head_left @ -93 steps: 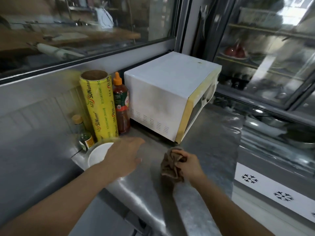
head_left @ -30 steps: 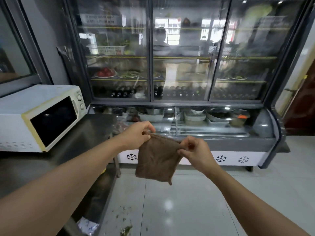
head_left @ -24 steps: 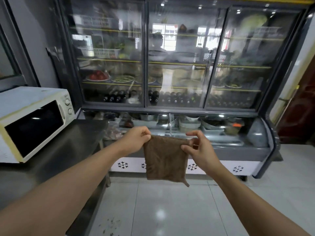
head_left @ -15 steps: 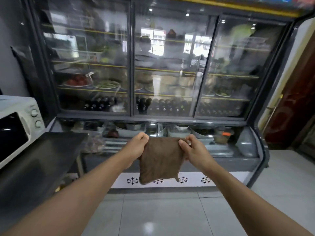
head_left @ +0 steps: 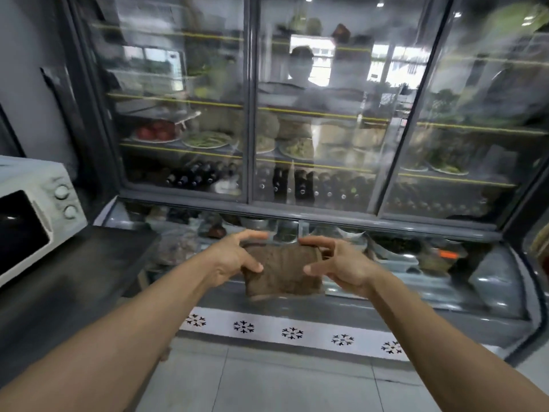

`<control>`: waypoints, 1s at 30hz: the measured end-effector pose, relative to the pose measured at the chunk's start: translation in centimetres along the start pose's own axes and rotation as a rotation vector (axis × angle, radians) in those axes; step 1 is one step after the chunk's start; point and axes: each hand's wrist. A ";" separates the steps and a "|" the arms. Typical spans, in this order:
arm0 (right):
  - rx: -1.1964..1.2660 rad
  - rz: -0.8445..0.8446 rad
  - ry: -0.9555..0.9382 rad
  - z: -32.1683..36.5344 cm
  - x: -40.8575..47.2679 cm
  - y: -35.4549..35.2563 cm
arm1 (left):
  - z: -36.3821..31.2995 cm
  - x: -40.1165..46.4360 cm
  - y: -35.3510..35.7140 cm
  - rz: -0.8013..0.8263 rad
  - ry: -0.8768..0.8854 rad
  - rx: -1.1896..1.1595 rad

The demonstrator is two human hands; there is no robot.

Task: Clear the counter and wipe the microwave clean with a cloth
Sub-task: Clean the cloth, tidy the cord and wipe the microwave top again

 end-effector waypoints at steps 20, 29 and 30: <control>-0.446 0.333 -0.229 -4.6 26.1 2.5 | 6.4 10.7 -5.4 -0.874 -0.119 0.030; -0.285 0.657 -0.028 -5.3 36.4 11.0 | 10.3 12.5 -14.4 -0.889 -0.214 -0.413; -0.286 0.671 -0.024 -5.6 37.4 11.8 | 10.9 12.8 -15.4 -0.907 -0.226 -0.442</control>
Point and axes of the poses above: each hand's wrist, its own x-axis towards the middle knuckle, its own y-axis out of the palm, z = x × y, and after that the axes turned 11 degrees about -x, right-handed
